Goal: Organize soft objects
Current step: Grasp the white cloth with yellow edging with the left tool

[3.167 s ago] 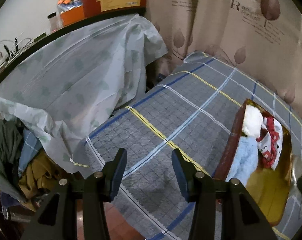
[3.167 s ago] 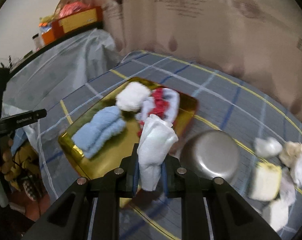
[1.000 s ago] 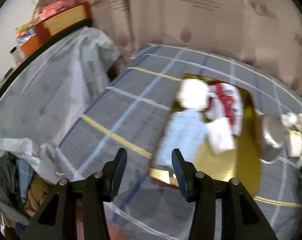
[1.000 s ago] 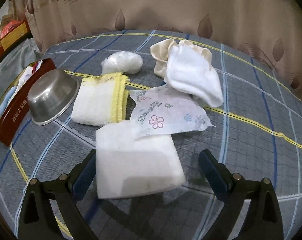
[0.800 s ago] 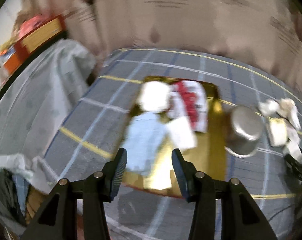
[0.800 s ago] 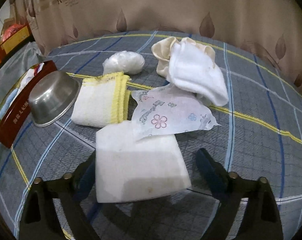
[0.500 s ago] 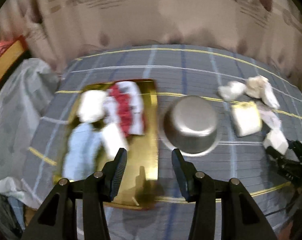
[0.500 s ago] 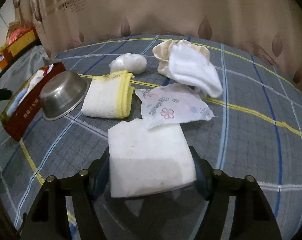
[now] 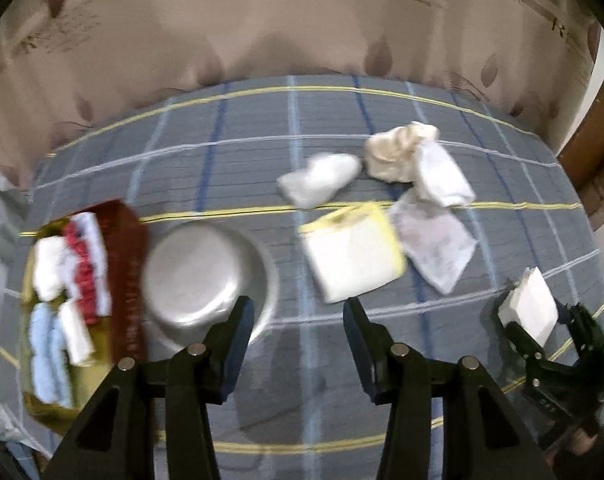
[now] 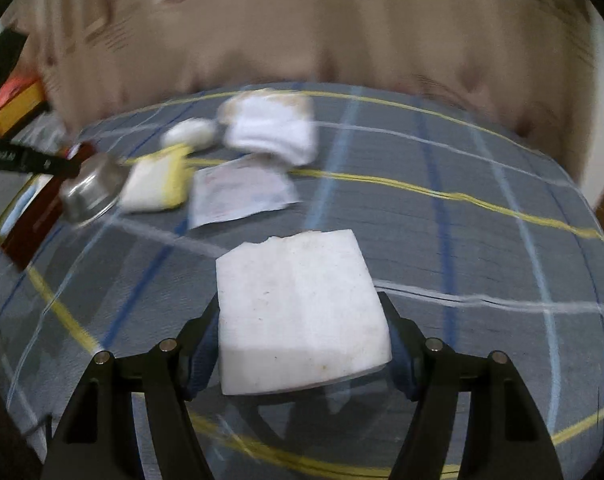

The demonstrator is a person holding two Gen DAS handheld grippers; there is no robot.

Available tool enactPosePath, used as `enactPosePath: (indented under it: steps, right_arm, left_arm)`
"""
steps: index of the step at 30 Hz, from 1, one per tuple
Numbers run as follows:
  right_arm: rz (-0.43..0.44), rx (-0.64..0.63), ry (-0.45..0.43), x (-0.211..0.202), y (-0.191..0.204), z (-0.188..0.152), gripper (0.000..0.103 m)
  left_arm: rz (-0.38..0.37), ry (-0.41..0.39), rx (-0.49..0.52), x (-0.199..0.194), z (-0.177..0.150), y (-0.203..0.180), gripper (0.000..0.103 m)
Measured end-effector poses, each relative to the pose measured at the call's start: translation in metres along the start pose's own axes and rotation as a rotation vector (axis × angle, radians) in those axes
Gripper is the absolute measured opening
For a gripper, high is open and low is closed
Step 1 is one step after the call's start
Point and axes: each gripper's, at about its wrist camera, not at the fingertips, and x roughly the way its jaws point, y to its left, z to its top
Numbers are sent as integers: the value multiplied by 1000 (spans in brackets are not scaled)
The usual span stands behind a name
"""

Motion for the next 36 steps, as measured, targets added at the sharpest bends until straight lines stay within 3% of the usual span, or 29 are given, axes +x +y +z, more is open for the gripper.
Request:
enactPosePath:
  steps: [5,11,15,22,25,30,36]
  right_arm:
    - [-113,138,23,9,-34,-1,67]
    - [-108,143,37,14,-36,-3,68]
    - [-90,153,36,12,-39,-3,68]
    - [-80,161,32,13,-39,-4,69]
    - [-73,164,31,12,-40,-4,70]
    - [-70,164,31,13,-40,-5,70]
    - [-70,166,31,13,-41,-5,71]
  left_arm:
    - [-51,48,-56,21,19,-17,47]
    - [-76,129,-139,50,31,-24,47]
    - [-71,139,-185,58,42,-29,47]
    - [-15,160,-207,76,51,-32,48]
    - [31,129,-161,80,55,-36,49]
    - [82,109,-109,91,58,-39,59]
    - [99,115,-128,100,61,-33,69]
